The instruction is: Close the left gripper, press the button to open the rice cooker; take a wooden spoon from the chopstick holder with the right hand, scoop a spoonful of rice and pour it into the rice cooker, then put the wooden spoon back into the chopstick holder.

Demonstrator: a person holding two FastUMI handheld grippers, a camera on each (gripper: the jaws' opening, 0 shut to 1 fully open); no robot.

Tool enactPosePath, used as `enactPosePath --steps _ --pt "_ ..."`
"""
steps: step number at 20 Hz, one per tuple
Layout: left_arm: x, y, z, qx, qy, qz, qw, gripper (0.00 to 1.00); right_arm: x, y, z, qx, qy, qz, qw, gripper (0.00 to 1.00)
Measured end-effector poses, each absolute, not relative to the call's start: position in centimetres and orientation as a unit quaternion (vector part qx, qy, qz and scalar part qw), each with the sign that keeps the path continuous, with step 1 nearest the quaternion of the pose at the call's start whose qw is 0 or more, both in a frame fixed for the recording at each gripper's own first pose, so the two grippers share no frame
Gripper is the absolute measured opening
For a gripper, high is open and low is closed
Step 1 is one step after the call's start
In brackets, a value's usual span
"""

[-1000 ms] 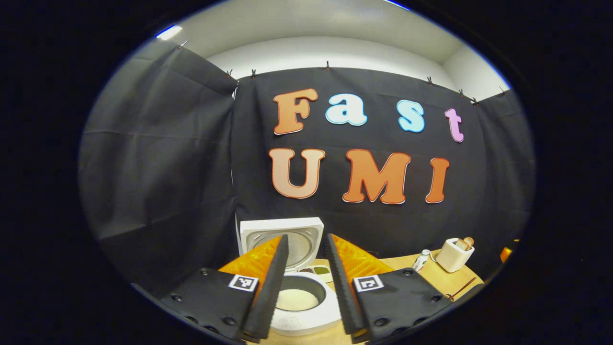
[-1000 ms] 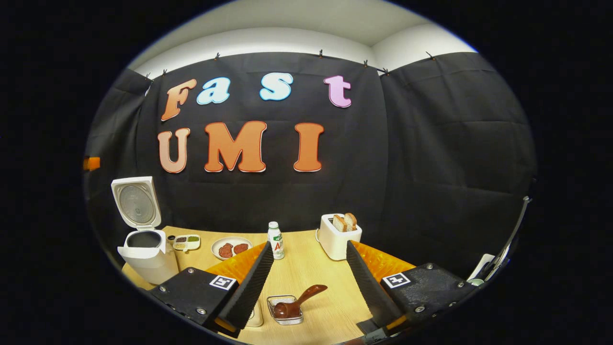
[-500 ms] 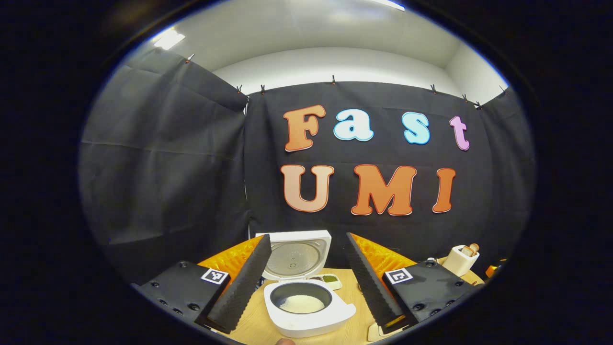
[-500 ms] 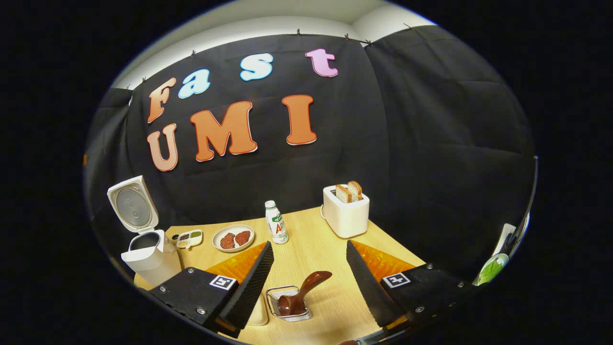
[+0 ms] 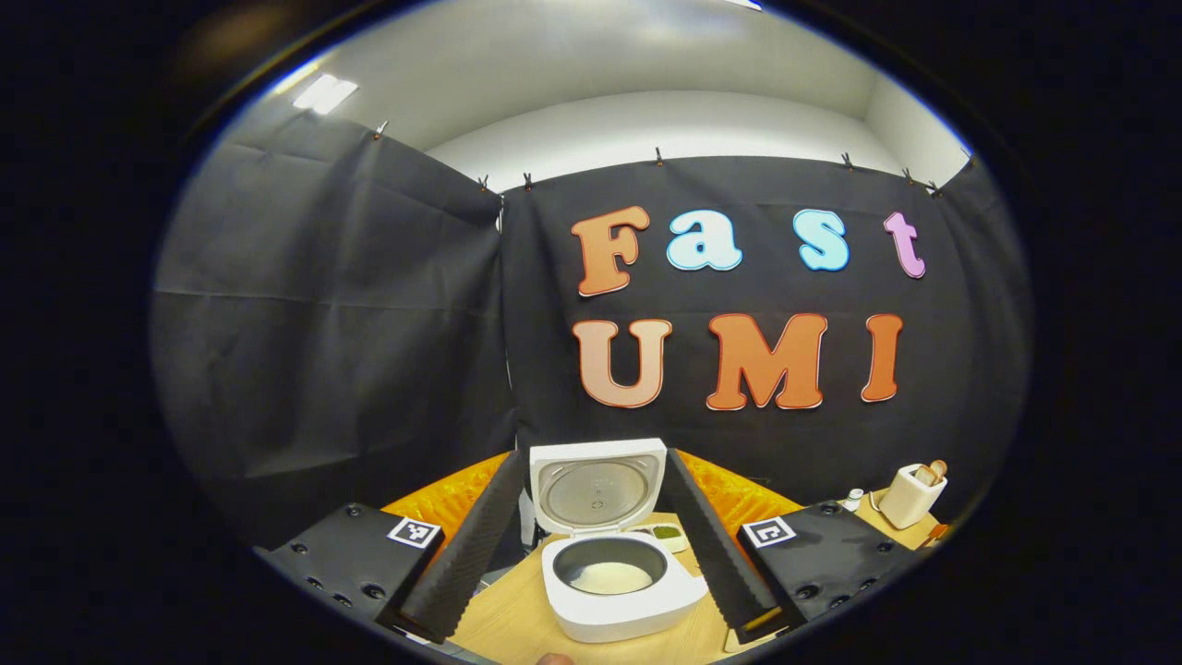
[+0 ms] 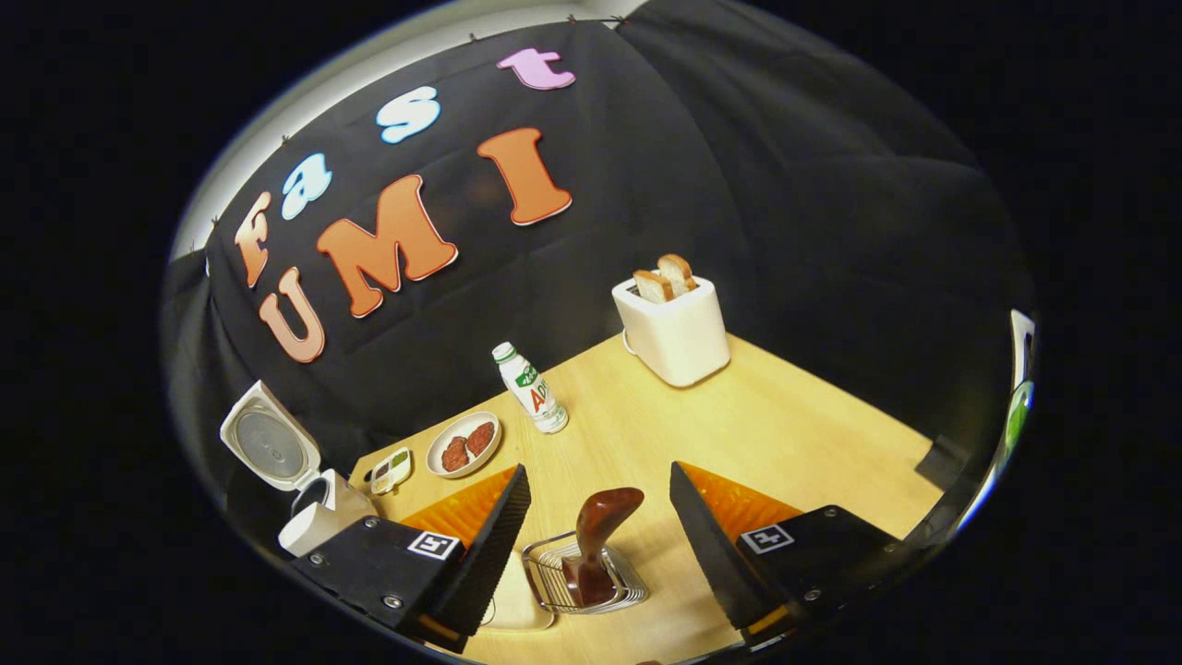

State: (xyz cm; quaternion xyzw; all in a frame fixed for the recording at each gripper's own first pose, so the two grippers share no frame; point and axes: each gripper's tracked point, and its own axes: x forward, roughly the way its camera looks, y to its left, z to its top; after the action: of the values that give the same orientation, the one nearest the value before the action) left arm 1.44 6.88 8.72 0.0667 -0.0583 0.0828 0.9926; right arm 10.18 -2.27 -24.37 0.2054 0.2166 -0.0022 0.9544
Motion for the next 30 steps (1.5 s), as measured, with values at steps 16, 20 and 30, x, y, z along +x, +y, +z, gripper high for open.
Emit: enactPosePath --steps 16,20,30 --pt "1.2 8.0 5.7 0.066 -0.028 0.111 0.991 1.00 10.4 1.1 -30.1 0.314 0.283 0.014 0.906 0.34" --pt "1.4 8.7 5.6 0.067 -0.025 0.113 0.991 1.00 10.6 0.6 -30.2 0.279 0.281 0.001 0.918 0.19" --pt "2.6 9.3 6.0 0.065 -0.030 0.080 0.994 1.00 9.5 0.9 -24.1 0.221 0.240 -0.015 0.945 0.05"
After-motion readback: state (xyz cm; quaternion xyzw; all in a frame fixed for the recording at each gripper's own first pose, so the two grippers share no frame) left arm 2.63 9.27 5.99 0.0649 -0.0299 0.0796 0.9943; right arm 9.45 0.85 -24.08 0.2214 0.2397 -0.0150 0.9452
